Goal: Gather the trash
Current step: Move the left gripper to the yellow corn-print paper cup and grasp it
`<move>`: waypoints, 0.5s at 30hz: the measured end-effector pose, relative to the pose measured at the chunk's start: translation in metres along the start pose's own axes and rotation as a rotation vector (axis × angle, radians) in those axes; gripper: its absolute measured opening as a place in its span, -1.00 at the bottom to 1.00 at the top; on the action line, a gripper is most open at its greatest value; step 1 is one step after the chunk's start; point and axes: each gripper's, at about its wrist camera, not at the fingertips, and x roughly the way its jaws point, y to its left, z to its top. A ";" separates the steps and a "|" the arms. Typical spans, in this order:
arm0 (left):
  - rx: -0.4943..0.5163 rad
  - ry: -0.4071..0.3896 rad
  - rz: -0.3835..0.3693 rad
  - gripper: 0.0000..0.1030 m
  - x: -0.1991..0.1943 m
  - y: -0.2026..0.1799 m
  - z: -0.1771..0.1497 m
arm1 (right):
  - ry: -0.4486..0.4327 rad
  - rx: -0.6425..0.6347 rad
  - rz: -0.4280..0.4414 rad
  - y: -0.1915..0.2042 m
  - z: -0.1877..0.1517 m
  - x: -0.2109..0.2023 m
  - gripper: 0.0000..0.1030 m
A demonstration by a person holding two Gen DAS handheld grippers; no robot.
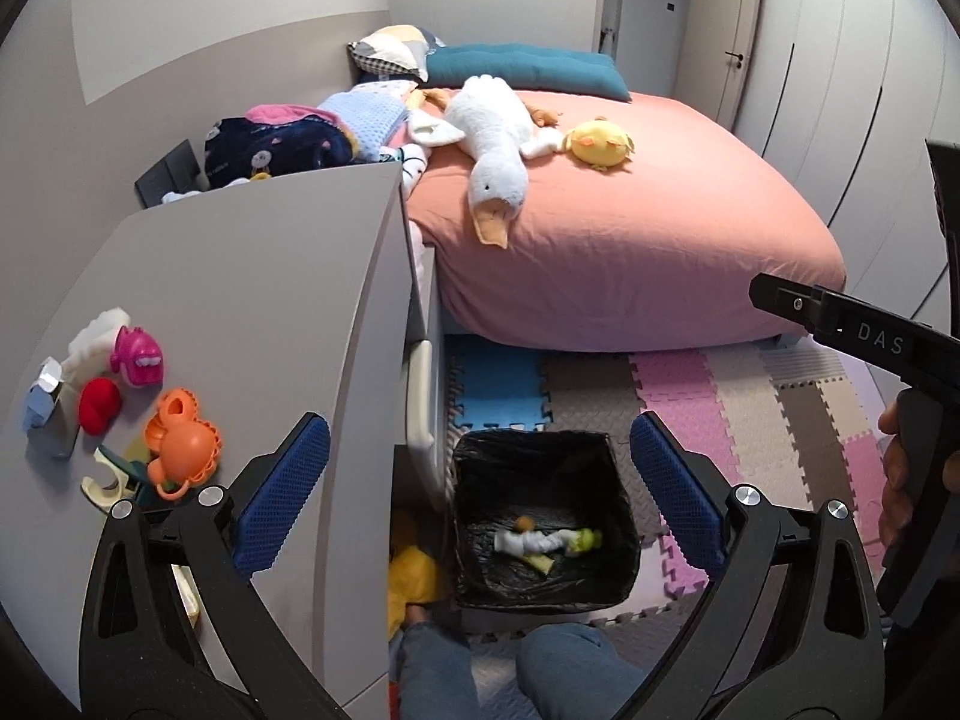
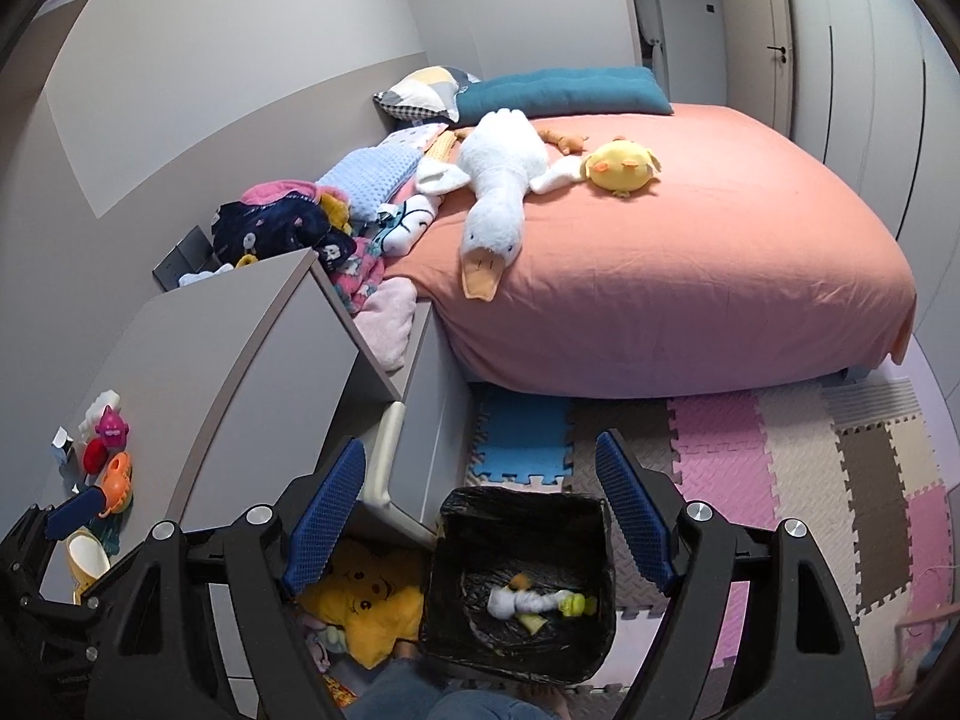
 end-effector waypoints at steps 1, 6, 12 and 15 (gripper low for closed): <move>-0.006 0.001 0.001 0.88 0.000 0.002 -0.001 | 0.003 -0.002 0.003 0.001 0.000 0.001 0.54; -0.015 0.000 0.012 0.88 -0.003 0.010 -0.005 | 0.011 -0.020 0.017 0.010 -0.002 0.003 0.54; -0.019 -0.011 0.036 0.88 -0.013 0.020 -0.010 | 0.015 -0.049 0.045 0.027 -0.004 0.004 0.54; -0.032 -0.015 0.060 0.88 -0.018 0.026 -0.012 | 0.021 -0.063 0.062 0.035 -0.006 0.006 0.54</move>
